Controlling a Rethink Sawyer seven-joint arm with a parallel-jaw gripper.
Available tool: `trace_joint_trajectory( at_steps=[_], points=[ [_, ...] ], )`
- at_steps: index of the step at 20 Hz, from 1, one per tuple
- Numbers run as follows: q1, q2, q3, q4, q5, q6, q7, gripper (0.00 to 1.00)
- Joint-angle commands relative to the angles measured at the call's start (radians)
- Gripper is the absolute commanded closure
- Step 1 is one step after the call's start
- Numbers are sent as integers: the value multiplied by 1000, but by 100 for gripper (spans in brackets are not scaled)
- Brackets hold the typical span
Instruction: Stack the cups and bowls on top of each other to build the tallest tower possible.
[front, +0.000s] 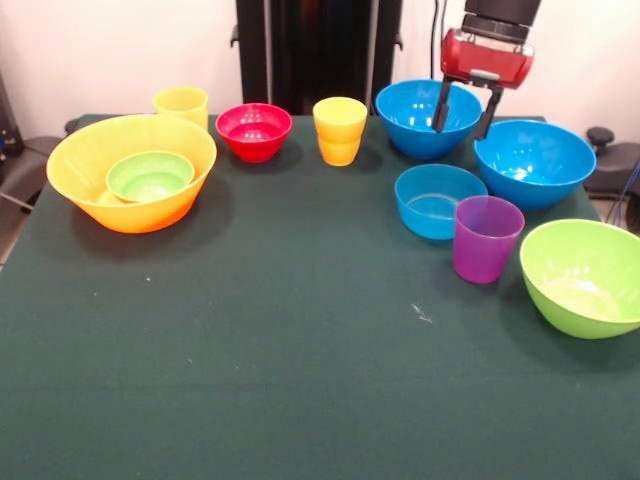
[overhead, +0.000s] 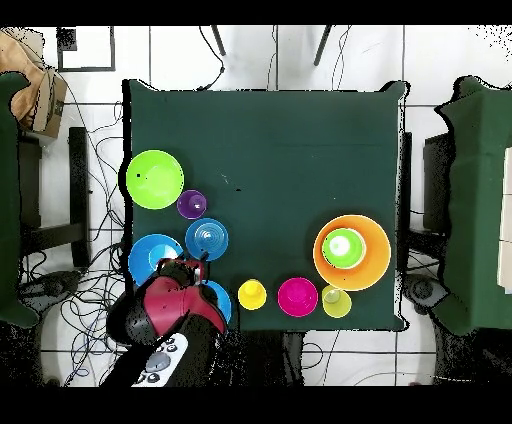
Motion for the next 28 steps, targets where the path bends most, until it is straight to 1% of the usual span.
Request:
trace_joint_trajectory(
  at_steps=[1,2,5,10,14,16,19,21,23,28],
  points=[
    [-253,-27,274,83,75,221,130,0],
    [-244,16,265,64,72,187,137,0],
    [-216,99,233,18,75,144,142,0],
    [-201,246,233,-85,102,54,147,0],
    [-179,330,209,-181,142,69,141,0],
    [-156,382,181,-241,178,84,147,0],
    [-138,467,151,-358,221,130,130,0],
    [-127,509,135,-425,240,165,113,0],
    [-122,525,128,-454,258,190,119,0],
    [-116,540,120,-482,257,210,129,0]
  ],
)
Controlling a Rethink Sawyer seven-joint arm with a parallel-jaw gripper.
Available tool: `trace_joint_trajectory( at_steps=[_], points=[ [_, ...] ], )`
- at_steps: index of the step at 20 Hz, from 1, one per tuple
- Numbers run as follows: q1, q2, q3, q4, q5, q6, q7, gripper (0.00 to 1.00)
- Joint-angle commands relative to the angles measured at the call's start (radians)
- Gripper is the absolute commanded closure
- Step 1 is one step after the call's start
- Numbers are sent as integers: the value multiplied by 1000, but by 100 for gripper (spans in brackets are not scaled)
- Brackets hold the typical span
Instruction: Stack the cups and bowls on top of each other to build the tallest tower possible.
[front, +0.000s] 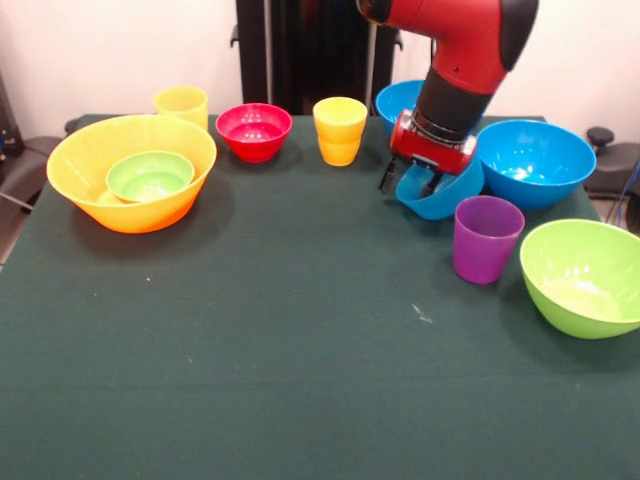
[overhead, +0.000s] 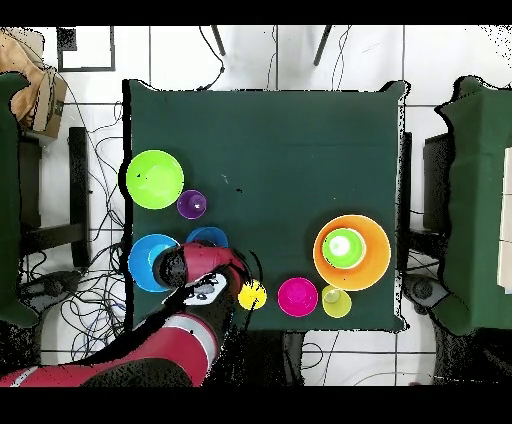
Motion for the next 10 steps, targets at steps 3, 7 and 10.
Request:
trace_joint_trajectory(
  at_steps=[3,7,10],
  points=[
    [-9,256,110,-271,76,-20,134,0],
    [-14,252,112,-273,60,-11,135,0],
    [-17,250,114,-275,54,-5,136,0]
  ],
)
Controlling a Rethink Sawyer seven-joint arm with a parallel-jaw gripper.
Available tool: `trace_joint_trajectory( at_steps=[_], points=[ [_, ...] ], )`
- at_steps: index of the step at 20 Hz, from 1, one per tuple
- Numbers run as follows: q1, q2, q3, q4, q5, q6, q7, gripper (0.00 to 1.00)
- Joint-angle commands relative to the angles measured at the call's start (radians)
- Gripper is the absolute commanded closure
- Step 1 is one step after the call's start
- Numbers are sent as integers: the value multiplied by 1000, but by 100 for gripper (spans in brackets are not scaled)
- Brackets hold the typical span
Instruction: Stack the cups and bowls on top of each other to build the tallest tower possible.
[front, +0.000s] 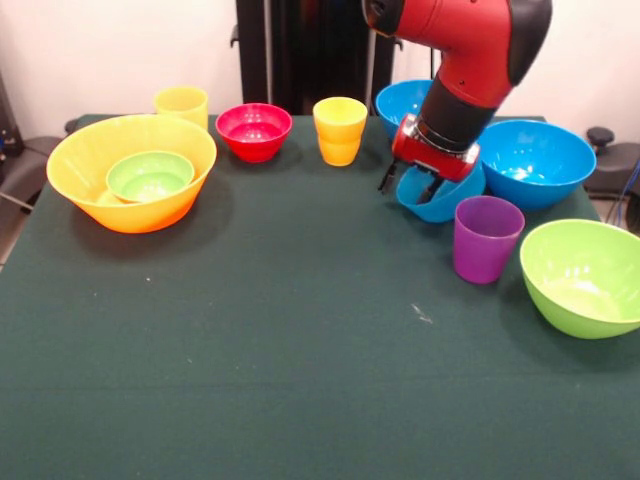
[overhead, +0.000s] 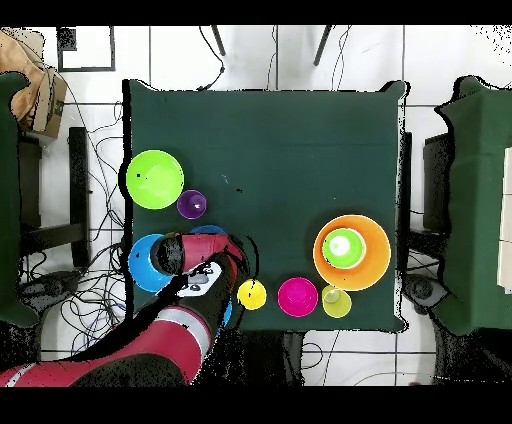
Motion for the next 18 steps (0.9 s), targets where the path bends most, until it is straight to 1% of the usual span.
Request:
trace_joint_trajectory(
  at_steps=[1,5,7,8,9,11,13,15,17,18],
  points=[
    [-31,222,139,-189,45,-152,138,0],
    [-42,204,153,-170,37,-153,136,0],
    [-52,164,167,-133,17,-149,117,0],
    [-59,126,177,-94,0,-152,103,0],
    [-72,74,194,-33,-12,-172,103,0],
    [-90,-57,212,114,-39,-211,114,0],
    [-125,-202,236,266,-73,-205,89,0],
    [-171,-307,265,375,-98,-193,63,0],
    [-205,-353,282,420,-124,-184,42,0],
    [-216,-362,287,430,-140,-185,35,0]
  ],
)
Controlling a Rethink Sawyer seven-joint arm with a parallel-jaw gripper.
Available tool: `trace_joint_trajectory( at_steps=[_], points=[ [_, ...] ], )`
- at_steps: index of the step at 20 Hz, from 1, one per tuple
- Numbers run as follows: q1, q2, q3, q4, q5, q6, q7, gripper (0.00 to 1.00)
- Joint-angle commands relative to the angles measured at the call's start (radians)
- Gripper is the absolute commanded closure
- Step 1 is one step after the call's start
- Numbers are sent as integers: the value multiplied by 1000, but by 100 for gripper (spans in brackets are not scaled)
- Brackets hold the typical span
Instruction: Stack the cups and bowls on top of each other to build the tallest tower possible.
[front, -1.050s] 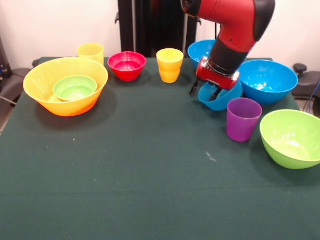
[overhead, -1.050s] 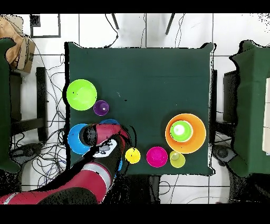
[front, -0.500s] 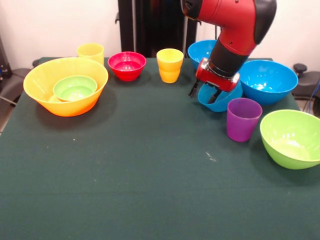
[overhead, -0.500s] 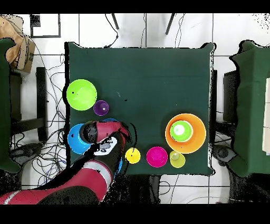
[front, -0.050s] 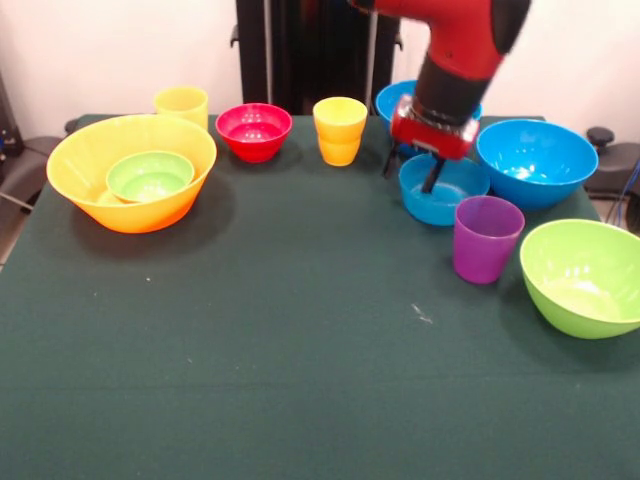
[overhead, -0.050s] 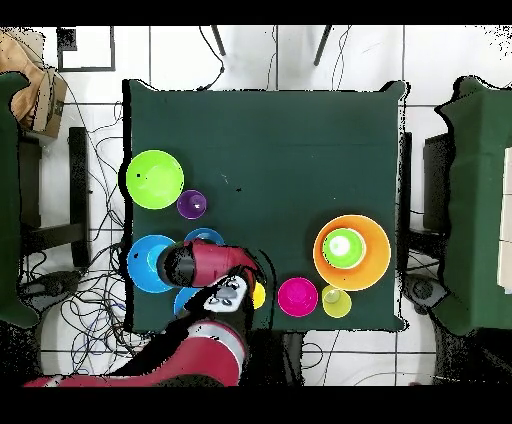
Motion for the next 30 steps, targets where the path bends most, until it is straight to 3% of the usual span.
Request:
trace_joint_trajectory(
  at_steps=[1,9,15,21,30],
  points=[
    [-93,-202,179,251,-115,-67,29,0],
    [-88,-161,185,232,-157,-97,60,0],
    [-65,-143,176,209,-151,-89,87,0],
    [4,-49,164,104,-89,-83,130,0],
    [57,101,153,-64,0,-80,164,0]
  ],
)
